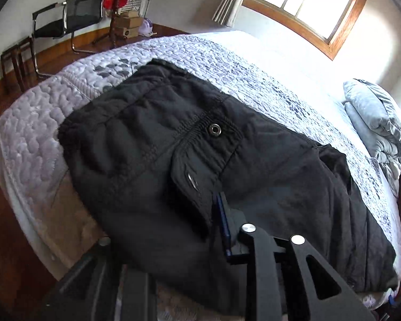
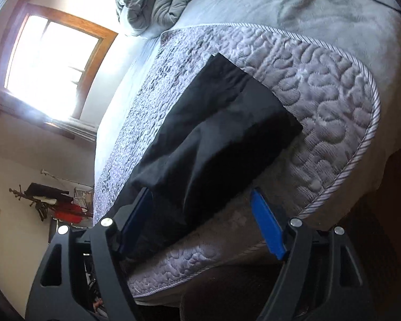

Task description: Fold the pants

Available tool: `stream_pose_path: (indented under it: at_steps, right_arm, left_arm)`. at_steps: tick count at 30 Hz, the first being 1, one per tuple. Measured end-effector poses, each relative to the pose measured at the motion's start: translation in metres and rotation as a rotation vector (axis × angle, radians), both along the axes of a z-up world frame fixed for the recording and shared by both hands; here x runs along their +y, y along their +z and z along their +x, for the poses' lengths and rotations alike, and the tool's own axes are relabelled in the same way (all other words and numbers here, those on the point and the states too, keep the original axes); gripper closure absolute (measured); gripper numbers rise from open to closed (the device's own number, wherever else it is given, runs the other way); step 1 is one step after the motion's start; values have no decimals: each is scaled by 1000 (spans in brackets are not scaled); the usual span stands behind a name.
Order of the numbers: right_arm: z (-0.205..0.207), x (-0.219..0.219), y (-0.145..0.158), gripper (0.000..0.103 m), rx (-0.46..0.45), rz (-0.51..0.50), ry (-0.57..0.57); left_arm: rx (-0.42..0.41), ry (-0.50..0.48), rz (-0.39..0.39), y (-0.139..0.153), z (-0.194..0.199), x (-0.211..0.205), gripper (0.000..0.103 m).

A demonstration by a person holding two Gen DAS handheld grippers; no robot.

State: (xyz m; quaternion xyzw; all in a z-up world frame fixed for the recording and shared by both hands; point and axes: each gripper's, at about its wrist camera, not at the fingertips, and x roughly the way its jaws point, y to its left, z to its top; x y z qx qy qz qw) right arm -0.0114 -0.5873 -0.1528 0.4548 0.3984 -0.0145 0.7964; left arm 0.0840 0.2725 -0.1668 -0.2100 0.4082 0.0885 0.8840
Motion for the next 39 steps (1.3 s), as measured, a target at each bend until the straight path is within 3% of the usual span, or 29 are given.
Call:
stream_pose_path:
  at_steps: [2, 4, 6, 8, 10, 12, 14, 17, 19, 20, 22, 24, 28, 30, 36, 39]
  right_arm:
    - [8, -5, -11, 33, 7, 42, -30]
    - [21, -9, -21, 53, 42, 60, -54]
    - [41, -12, -32, 89, 112, 62, -55]
    - [61, -10, -33, 98, 139, 65, -35]
    - [82, 2, -10, 100, 132, -48, 15]
    - [94, 20, 26, 100, 22, -112, 89]
    - [97, 34, 69, 100, -156, -104, 176]
    - [88, 35, 95, 100, -265, -98, 207]
    - [84, 27, 83, 100, -205, -109, 183]
    - [83, 20, 63, 99, -115, -131, 166]
    - [79, 9, 25, 93, 37, -144, 143]
    - [69, -4, -13, 79, 150, -136, 106]
    - [41, -13, -20, 78, 75, -27, 72]
    - [26, -16, -14, 61, 54, -10, 43]
    - [2, -31, -17, 43, 19, 82, -23]
    - [3, -35, -26, 37, 49, 79, -50]
  left_arm:
    - [-2, -2, -5, 5, -15, 4, 62]
    - [-9, 23, -12, 8, -26, 6, 52]
    - [-22, 37, -33, 7, -32, 7, 51]
    - [-16, 46, -37, 5, -33, 3, 51]
    - [-9, 56, -43, 3, -33, -1, 51]
    - [-8, 72, -53, 1, -31, -1, 48]
    - [-9, 86, -55, -1, -28, -2, 44]
    - [-7, 99, -49, 1, -26, -7, 40]
    - [-1, 98, -38, 2, -24, -10, 40]
    - [5, 94, -28, 2, -24, -13, 39]
    - [24, 88, -16, 2, -22, -15, 38]
    - [42, 86, -19, 2, -21, -16, 38]
    - [55, 88, -40, 5, -24, -16, 37]
    - [63, 99, -53, 6, -26, -16, 37]
    - [63, 100, -49, 12, -33, -24, 35]
    - [81, 115, -58, 10, -36, -26, 33]
